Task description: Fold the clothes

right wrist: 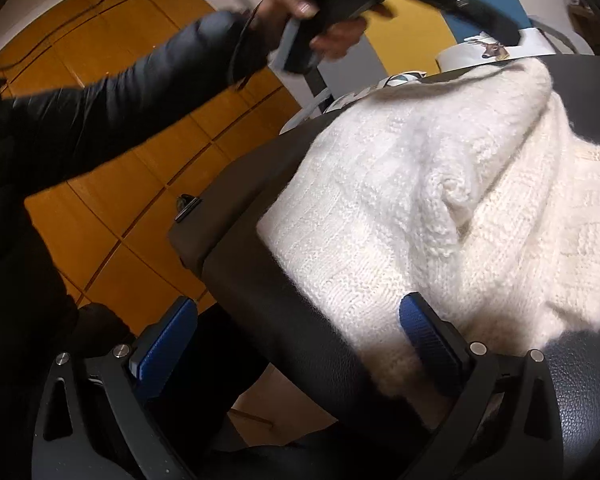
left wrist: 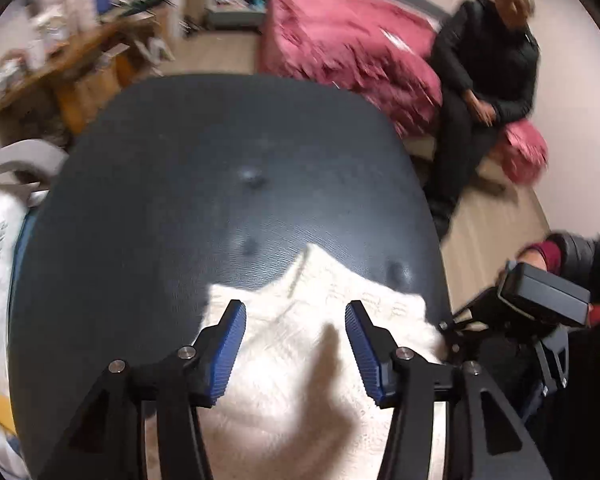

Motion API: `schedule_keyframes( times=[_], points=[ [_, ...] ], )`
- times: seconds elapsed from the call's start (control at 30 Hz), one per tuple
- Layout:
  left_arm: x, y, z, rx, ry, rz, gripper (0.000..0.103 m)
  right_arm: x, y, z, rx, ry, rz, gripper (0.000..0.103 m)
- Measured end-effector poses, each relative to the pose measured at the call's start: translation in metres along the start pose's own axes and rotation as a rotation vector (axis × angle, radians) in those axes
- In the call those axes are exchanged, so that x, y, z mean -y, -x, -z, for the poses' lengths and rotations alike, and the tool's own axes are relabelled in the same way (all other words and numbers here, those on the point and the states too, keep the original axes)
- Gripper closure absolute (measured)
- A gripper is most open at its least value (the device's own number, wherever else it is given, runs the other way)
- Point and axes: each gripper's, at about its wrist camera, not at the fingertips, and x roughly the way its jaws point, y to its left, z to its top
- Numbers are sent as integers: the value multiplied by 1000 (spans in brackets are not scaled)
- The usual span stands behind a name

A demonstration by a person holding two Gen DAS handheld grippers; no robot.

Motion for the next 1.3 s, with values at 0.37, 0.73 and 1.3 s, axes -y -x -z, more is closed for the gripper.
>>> schedule_keyframes(
  times=[0.37, 0.73, 1.3],
  points=[
    [2, -13, 27, 13, 87, -20, 89, -10, 19, 5, 28, 2, -4, 0],
    [-20, -35, 70, 284, 429, -156, 87, -25, 23, 2, 34, 0, 78, 1],
    [23, 29, 141, 519, 511, -168, 78, -47, 65, -16, 43, 19, 167, 0]
  ],
)
